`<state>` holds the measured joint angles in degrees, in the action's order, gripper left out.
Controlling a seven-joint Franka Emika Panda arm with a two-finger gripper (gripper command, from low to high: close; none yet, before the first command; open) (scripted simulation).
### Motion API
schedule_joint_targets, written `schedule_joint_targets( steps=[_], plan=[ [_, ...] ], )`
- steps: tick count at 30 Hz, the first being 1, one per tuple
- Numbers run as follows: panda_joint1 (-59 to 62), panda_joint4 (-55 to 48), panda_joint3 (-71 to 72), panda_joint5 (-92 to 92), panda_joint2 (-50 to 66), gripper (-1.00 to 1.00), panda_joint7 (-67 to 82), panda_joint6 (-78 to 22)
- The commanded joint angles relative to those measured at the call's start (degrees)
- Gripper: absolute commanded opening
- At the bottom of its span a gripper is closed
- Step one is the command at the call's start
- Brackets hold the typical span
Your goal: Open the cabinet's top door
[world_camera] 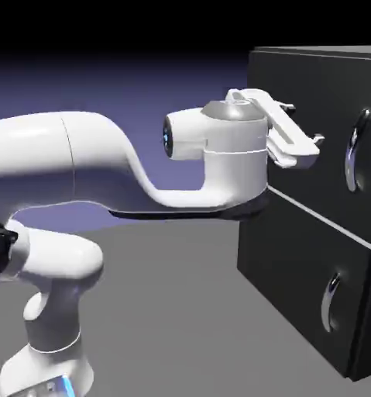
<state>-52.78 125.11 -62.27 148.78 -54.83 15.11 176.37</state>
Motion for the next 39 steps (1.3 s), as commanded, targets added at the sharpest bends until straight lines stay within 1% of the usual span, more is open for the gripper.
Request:
schedule_joint_targets(
  steps=[1,7,8,13,14,15,22,28,39],
  plan=[
    [-0.87,-0.60,-1.04,2.50,-0.37,0.00,0.97,0.04],
    [-5.80,-3.99,-6.93,16.56,-2.47,0.00,6.41,0.26],
    [-5.80,-3.99,-6.93,16.56,-2.47,0.00,6.41,0.26],
    [-15.87,-11.59,-12.44,17.22,-0.06,0.00,5.95,-0.86],
    [-15.88,-11.59,-12.44,17.22,-0.06,-1.00,5.95,-0.87],
    [-15.88,-11.59,-12.44,17.22,-0.06,-1.00,5.95,-0.87],
    [-1.34,-0.54,-3.27,17.22,3.95,-1.00,-1.36,-6.75],
    [11.12,6.47,5.87,16.87,7.20,-1.00,-8.08,-9.65],
    [33.96,21.78,24.45,1.31,2.86,-1.00,-2.29,-15.69]
  ],
)
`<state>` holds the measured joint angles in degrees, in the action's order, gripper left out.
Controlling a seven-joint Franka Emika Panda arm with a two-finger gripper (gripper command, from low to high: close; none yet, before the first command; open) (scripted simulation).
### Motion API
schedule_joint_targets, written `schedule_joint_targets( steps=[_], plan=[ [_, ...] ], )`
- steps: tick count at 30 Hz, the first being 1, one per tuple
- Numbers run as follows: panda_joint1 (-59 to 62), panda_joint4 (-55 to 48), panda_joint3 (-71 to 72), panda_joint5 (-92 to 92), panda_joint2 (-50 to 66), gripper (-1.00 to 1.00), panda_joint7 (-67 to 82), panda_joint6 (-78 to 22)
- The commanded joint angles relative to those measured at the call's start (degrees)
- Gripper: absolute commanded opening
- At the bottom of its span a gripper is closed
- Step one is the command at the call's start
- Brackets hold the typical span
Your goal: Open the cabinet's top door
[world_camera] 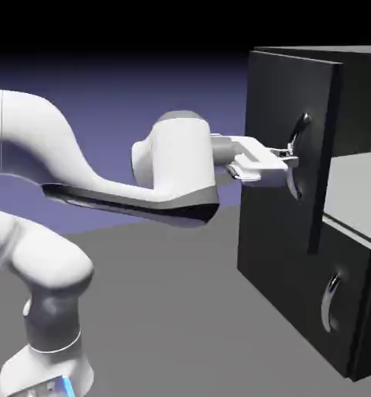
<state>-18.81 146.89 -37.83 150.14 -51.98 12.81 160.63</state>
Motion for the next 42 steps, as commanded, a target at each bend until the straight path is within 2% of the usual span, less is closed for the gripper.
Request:
schedule_joint_targets(
  steps=[1,11,19,26,33,42],
  plan=[
    [2.07,1.43,1.86,-1.89,-0.80,-1.00,0.78,-0.40],
    [21.07,14.75,21.01,-25.26,-12.53,-1.00,11.16,-2.95],
    [28.29,21.85,31.68,-45.20,-22.88,-1.00,22.39,-4.40],
    [26.97,26.62,39.53,-62.65,-32.01,-1.00,33.13,-11.07],
    [20.11,28.78,51.67,-80.01,-39.48,-1.00,40.41,-24.30],
    [13.25,24.85,70.36,-97.95,-40.05,-1.00,42.39,-42.47]
  ],
)
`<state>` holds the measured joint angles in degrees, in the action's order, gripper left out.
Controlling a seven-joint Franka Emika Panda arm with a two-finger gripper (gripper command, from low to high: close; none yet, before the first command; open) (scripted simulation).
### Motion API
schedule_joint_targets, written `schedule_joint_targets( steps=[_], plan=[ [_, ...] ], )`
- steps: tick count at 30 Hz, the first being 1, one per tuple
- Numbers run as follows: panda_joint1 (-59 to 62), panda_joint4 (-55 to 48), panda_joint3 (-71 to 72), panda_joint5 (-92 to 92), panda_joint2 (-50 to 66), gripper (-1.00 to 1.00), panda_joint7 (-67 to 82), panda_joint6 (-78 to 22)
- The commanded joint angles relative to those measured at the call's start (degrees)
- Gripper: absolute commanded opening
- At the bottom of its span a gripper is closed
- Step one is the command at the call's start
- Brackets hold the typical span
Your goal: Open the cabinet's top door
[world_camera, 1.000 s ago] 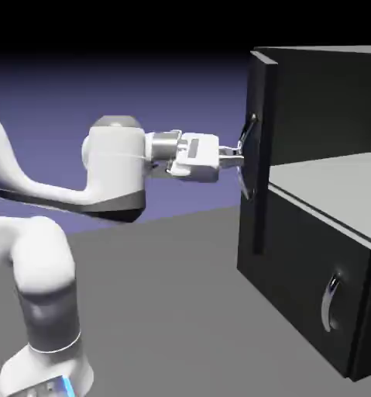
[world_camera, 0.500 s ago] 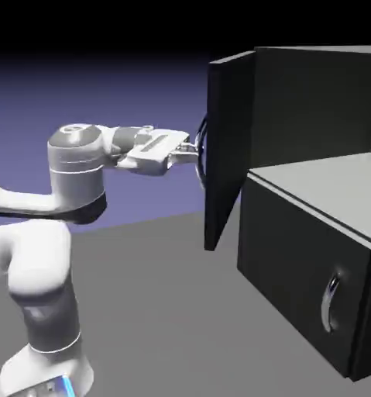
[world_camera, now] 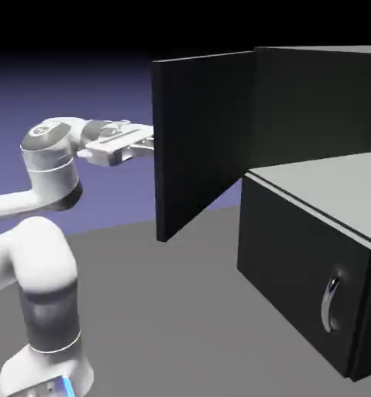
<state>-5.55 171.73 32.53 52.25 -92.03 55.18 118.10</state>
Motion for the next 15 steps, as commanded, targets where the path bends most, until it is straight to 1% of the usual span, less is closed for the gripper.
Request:
schedule_joint_targets(
  steps=[1,7,15],
  plan=[
    [-0.24,-0.93,2.08,-1.85,0.48,-1.00,-0.04,-1.94],
    [1.83,-9.40,14.54,-12.28,4.80,-1.00,-0.68,-14.65],
    [12.93,-25.95,27.47,-22.18,9.99,-1.00,-0.73,-30.85]
  ],
)
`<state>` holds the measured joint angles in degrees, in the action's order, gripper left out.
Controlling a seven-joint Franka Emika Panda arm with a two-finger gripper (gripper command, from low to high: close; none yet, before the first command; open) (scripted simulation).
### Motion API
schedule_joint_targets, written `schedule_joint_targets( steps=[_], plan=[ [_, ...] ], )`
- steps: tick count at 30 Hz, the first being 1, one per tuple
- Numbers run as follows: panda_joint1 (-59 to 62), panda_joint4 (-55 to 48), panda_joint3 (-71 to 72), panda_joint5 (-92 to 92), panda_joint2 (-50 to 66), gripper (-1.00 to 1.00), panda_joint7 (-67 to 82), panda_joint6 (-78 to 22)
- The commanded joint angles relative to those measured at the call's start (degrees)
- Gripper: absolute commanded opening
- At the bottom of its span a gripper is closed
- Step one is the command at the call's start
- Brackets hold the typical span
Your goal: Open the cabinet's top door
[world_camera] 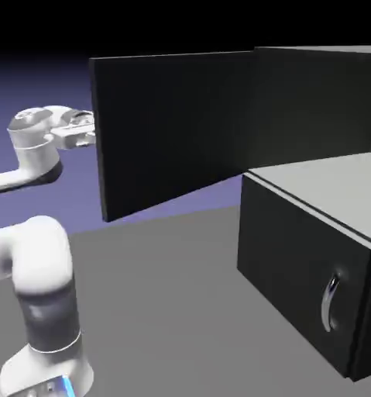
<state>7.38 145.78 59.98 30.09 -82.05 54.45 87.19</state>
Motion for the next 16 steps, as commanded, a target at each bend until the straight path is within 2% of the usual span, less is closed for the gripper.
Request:
schedule_joint_targets(
  steps=[1,16],
  plan=[
    [1.61,-2.07,1.18,-0.83,0.40,-1.00,0.11,-1.69],
    [25.57,-32.09,12.29,-7.20,2.27,-1.00,3.74,-24.28]
  ],
)
